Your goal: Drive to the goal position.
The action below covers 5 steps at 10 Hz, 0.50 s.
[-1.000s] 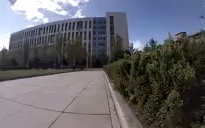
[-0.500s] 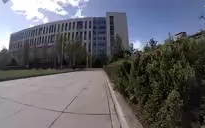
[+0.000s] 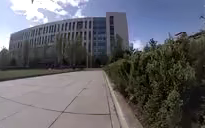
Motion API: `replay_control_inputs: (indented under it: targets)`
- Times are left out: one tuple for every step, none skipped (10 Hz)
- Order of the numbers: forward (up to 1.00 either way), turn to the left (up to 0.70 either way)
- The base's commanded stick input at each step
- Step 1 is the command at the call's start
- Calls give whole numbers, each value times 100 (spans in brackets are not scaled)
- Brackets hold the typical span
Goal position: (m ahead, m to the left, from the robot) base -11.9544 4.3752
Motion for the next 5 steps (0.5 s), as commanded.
replay_control_inputs:
  targets:
    - [5, 0]
    - [5, 0]
    - [4, 0]
    - [4, 0]
    - [4, 0]
